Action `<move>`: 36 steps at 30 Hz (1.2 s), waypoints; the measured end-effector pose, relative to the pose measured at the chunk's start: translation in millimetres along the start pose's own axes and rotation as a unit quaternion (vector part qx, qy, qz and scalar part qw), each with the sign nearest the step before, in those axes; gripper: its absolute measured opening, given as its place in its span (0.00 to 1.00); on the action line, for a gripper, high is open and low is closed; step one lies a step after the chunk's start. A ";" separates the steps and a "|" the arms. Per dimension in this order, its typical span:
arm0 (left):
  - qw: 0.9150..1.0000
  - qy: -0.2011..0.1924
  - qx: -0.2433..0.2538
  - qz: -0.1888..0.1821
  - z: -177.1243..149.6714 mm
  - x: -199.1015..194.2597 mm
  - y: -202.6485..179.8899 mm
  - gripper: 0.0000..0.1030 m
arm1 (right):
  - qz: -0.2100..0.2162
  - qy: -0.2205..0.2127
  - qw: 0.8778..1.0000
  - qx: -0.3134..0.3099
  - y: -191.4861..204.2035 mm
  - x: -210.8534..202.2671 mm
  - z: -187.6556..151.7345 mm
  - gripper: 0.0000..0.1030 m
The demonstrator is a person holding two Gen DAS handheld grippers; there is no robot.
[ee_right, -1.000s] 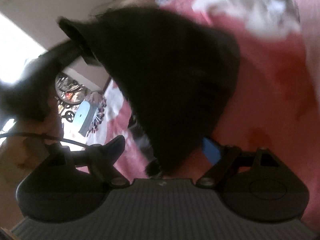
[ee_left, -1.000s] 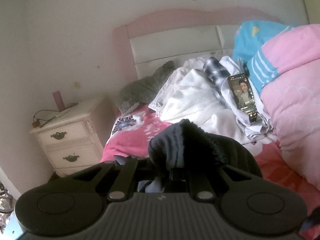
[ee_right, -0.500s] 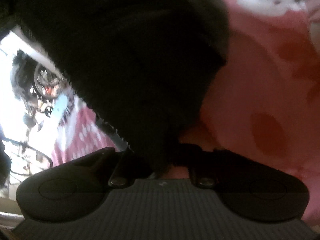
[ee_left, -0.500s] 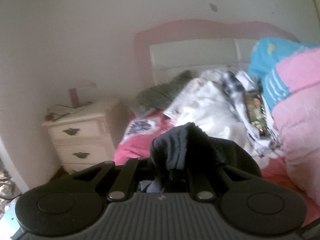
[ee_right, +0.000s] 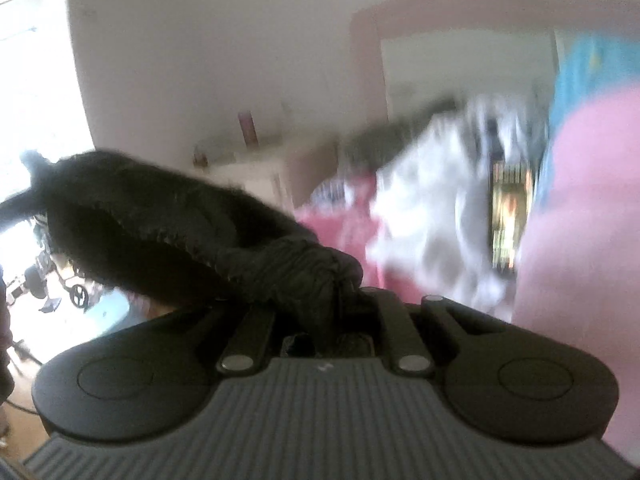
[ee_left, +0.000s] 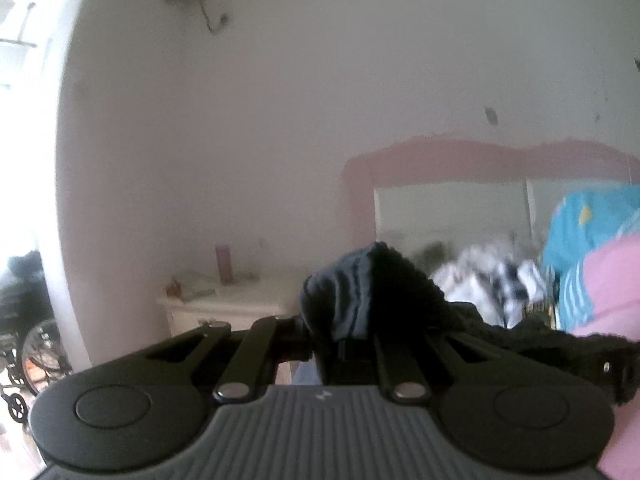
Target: Fold clothes
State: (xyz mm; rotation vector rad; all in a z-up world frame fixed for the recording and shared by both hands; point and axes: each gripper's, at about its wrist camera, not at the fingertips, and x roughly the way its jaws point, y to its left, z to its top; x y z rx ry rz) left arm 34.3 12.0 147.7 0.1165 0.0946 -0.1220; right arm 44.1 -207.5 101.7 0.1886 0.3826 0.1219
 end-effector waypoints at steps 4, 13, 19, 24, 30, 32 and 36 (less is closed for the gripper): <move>0.999 -0.038 -0.011 0.014 31.4 -35.7 10.5 0.10 | 0.030 -0.057 0.998 -0.013 8.3 -35.5 33.3 0.06; 0.993 -0.119 0.005 0.008 95.8 -118.9 28.7 0.10 | 0.131 -0.136 0.982 -0.032 19.8 -114.7 83.9 0.06; 0.992 -0.119 0.016 -0.029 114.8 -143.9 29.4 0.10 | 0.222 -0.109 0.969 0.005 2.8 -148.1 100.3 0.06; 0.997 -0.070 0.029 -0.032 96.9 -115.5 24.7 0.10 | 0.235 -0.059 0.970 0.031 -6.9 -139.1 86.2 0.06; 0.998 0.028 0.022 -0.046 48.8 -37.0 22.6 0.10 | 0.209 0.024 0.974 0.079 -20.4 -63.8 45.7 0.06; 0.996 0.064 0.021 -0.054 27.6 -0.3 19.6 0.10 | 0.198 0.052 0.974 0.095 -24.7 -36.6 30.7 0.06; 0.988 0.137 0.018 -0.071 -15.8 75.3 13.5 0.10 | 0.175 0.110 0.970 0.127 -33.2 17.7 0.6 0.06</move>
